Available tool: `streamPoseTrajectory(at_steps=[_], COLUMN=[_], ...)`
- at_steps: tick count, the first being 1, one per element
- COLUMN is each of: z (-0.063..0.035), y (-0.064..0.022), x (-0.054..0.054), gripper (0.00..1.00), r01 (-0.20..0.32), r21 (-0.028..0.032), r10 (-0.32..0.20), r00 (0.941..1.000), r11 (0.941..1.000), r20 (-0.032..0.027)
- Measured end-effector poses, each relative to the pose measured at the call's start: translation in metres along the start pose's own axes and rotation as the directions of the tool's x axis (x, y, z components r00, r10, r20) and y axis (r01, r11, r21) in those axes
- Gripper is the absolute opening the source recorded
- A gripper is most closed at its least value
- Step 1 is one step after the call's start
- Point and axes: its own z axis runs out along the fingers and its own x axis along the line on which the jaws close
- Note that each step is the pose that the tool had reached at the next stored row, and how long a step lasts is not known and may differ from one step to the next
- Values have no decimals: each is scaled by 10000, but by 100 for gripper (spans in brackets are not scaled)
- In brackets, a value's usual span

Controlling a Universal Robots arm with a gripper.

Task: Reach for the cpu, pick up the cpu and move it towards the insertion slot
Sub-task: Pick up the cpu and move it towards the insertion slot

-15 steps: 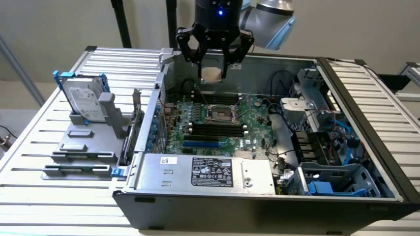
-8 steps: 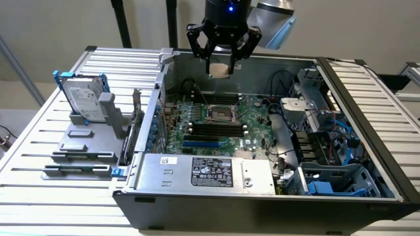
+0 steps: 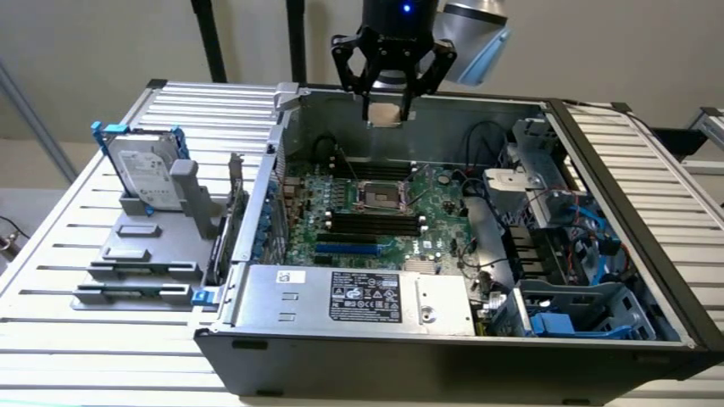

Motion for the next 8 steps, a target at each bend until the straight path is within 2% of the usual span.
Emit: streamPoseTrajectory(at_steps=[5, 8], z=[5, 7], y=[43, 52], x=[-43, -68], gripper=[54, 54], r01=[-119, -279], r21=[74, 96], r10=[119, 279], r00=[9999, 9996], r11=[9999, 9996], r20=[6, 20])
